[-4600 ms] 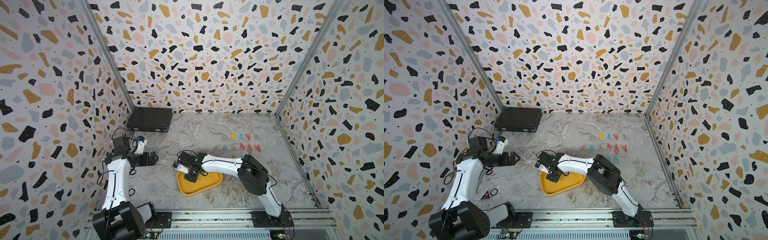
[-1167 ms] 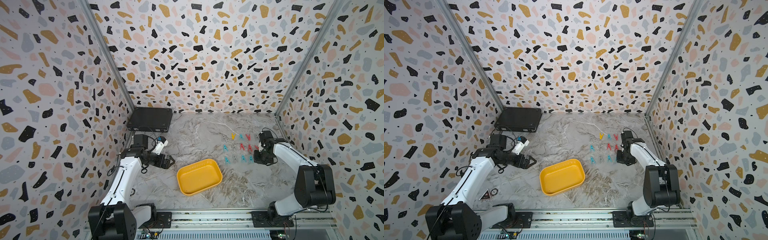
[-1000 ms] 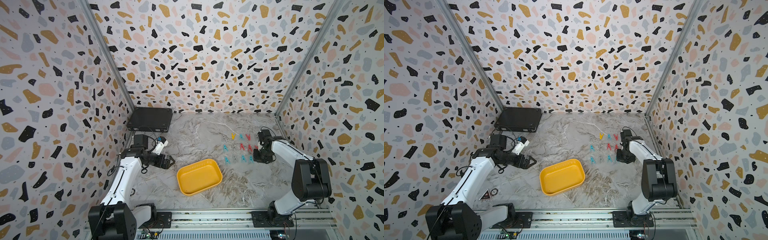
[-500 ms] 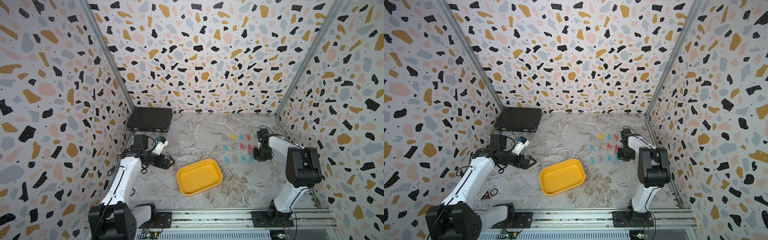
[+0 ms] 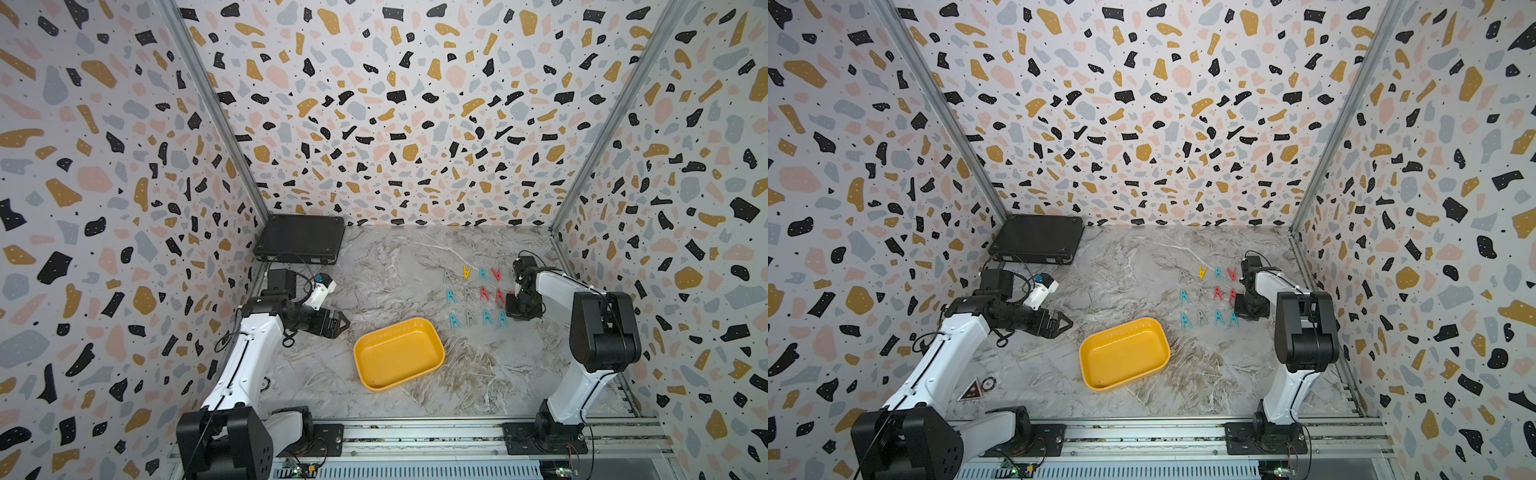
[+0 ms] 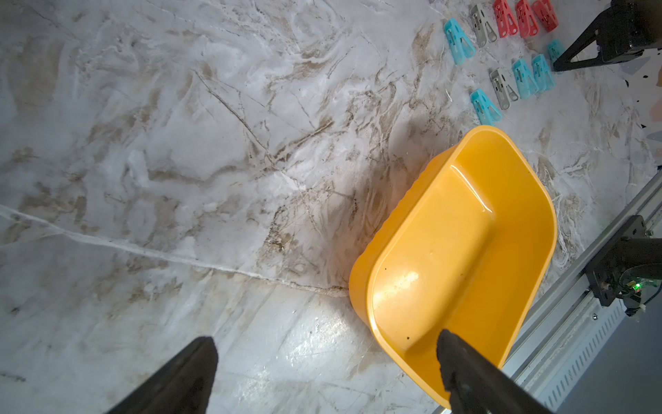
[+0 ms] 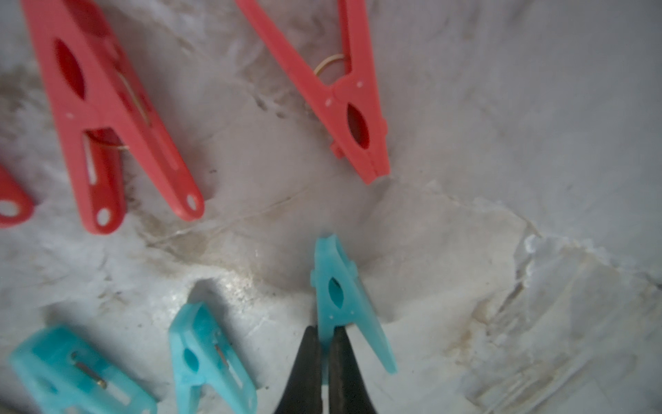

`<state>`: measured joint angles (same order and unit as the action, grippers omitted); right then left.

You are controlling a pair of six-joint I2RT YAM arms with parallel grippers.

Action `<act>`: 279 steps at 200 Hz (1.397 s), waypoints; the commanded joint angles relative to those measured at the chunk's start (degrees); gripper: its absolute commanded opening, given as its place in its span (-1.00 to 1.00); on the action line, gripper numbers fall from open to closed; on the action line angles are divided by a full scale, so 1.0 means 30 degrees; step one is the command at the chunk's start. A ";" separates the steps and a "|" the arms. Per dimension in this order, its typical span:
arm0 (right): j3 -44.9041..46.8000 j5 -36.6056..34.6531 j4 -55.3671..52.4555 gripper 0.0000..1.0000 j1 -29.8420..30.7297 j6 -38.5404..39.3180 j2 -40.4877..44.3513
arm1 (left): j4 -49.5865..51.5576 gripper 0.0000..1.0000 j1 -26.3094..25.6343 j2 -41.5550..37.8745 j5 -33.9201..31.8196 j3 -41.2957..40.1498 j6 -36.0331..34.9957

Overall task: Take the clothespins out of the storage box
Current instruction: Place the clothespin at the center of the board, then reset both arms

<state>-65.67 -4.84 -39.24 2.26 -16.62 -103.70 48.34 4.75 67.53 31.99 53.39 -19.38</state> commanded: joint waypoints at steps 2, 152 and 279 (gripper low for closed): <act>0.0711 0.0398 -0.0452 -0.97 -0.0051 -0.0364 0.0955 | -0.0238 0.99 -0.0054 -0.0040 -0.0064 -0.0201 -0.0118; 0.1499 0.0822 -0.0073 -0.51 -0.0053 -0.0655 0.1624 | -0.0351 1.00 -0.0059 -0.0005 -0.0178 -0.0276 -0.0134; 0.2560 0.4097 -0.0215 0.56 -0.0010 -0.0165 0.9266 | -0.0969 1.00 -0.0035 -0.0621 -0.1545 -0.0246 0.0372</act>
<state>-60.34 3.46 -39.77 2.26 -17.91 -82.19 47.42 4.75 67.42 29.39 53.39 -19.14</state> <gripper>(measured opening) 0.723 0.997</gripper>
